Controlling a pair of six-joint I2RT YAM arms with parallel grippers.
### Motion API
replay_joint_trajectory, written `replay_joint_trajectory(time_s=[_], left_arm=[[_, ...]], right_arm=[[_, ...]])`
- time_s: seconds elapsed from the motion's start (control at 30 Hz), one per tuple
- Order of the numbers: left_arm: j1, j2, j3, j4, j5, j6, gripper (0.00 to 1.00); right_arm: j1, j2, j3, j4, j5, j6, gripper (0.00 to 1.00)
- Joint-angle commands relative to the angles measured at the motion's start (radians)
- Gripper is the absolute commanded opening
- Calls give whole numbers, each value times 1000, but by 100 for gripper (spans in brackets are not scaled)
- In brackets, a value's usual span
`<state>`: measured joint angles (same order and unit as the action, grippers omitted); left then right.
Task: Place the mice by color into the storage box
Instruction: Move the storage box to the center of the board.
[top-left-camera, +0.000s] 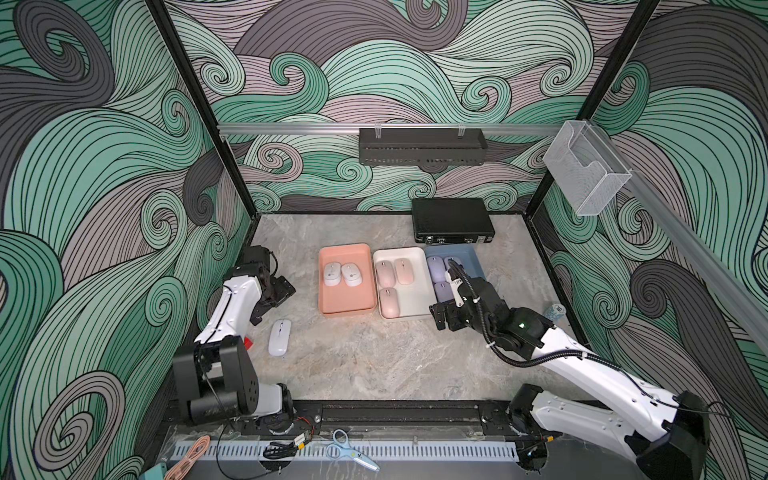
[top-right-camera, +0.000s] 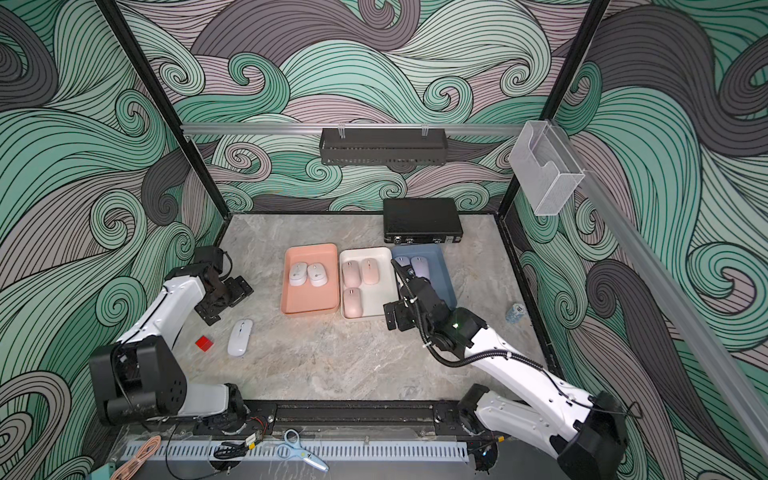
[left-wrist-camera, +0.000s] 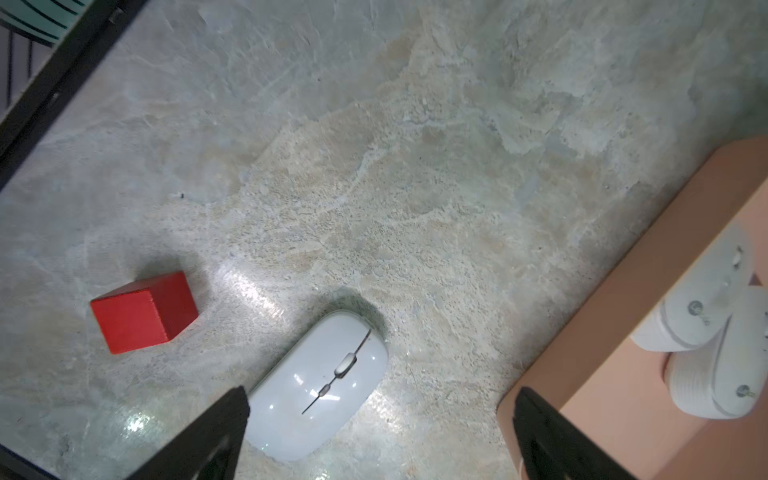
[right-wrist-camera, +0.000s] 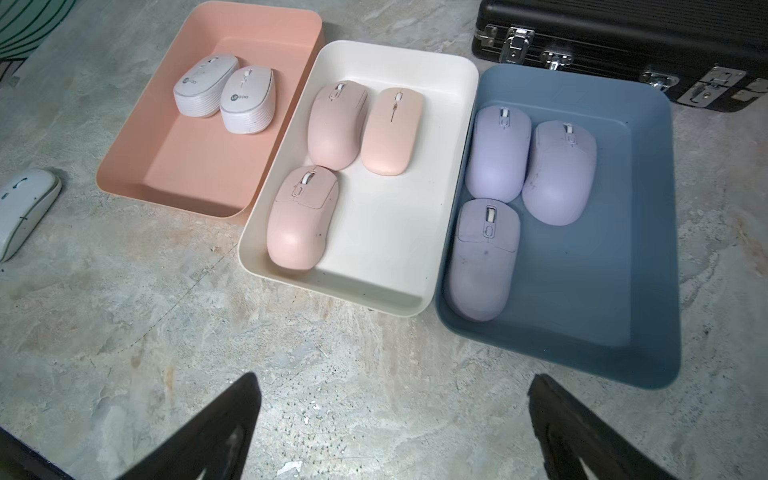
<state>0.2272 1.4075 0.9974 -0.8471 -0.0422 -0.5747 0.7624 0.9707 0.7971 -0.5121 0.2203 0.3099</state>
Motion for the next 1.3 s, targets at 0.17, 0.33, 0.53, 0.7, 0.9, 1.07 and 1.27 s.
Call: replay_joint_trajectory(time_s=[0.17,0.33,0.53,0.7,0.9,1.07,1.27], left_arm=[[75,91,-16,36,176,80,99],[75,144,-15,66,186,101,98],[73,160,-48,91,165,54,98],[66,166,-66,95,231,40,98],[50,118,-136,128,291,4,98],[-1,43,-190,147,309,-62,97],[-135,-95,-259,114,204,-168,97]], right_arm=[[-18,-124,-53,56,23,-14,100],[-18,-153,-64,52,-3,-12,100],[-18,-162,-62,47,4,-14,100],[-18,-159,-59,49,13,-8,100],[-18,-176,-65,50,8,-6,99],[-18,-171,-67,52,12,-8,100],[-18,-169,-74,60,2,-9,100]])
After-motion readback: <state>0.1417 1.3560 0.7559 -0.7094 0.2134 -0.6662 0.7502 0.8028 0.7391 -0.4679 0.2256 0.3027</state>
